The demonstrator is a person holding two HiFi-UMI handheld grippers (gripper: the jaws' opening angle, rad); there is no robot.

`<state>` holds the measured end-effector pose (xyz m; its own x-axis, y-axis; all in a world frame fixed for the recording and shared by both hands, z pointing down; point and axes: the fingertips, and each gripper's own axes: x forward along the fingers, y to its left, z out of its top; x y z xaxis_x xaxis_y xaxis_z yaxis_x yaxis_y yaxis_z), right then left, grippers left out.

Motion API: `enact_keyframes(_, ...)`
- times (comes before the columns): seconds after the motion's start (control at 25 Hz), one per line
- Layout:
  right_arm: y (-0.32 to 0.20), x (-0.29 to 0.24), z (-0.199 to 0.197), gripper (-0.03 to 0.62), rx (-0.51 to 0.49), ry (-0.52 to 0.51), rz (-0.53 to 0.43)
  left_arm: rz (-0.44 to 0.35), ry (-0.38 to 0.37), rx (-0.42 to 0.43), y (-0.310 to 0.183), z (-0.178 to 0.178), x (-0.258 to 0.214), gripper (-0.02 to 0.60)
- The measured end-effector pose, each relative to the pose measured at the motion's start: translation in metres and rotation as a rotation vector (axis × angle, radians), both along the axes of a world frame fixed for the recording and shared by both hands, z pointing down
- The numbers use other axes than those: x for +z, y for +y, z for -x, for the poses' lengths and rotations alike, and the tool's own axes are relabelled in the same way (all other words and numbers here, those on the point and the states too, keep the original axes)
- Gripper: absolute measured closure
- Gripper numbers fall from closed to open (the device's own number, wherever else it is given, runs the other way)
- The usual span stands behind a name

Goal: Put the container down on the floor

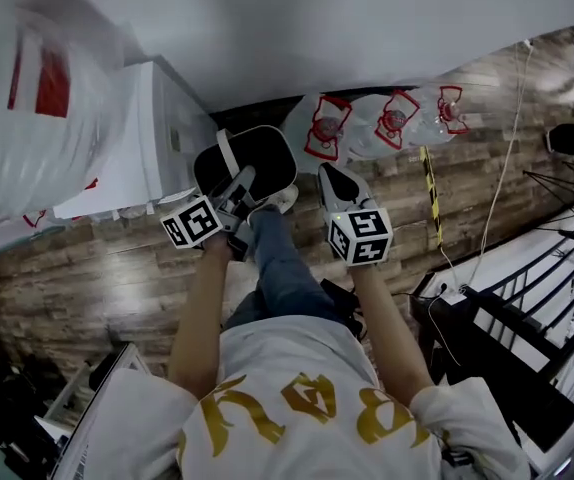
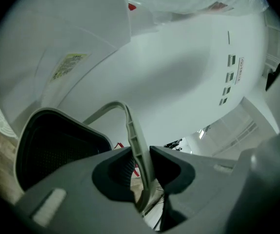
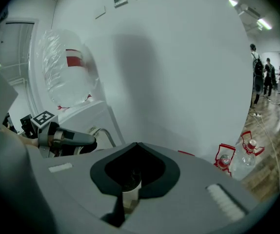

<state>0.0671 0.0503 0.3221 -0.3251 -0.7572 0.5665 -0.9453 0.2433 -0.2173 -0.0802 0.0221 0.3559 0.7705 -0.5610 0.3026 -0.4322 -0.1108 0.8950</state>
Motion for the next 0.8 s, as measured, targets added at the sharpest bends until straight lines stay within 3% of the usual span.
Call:
enact_keyframes(0.32, -0.027, 0.042, 0.003, 0.569, -0.052, 0.02, 0.045, 0.045, -0.015, -0.002, -0.01, -0.002, 0.045, 0.488)
enact_keyframes(0.44, -0.034, 0.061, 0.004, 0.569, -0.066, 0.025, 0.068, 0.043, -0.055, 0.001, -0.016, 0.001, 0.068, 0.489)
enact_keyframes(0.8, -0.044, 0.117, 0.031, 0.569, -0.227, 0.047, 0.127, 0.069, -0.113, -0.028, -0.028, 0.006, 0.115, 0.495)
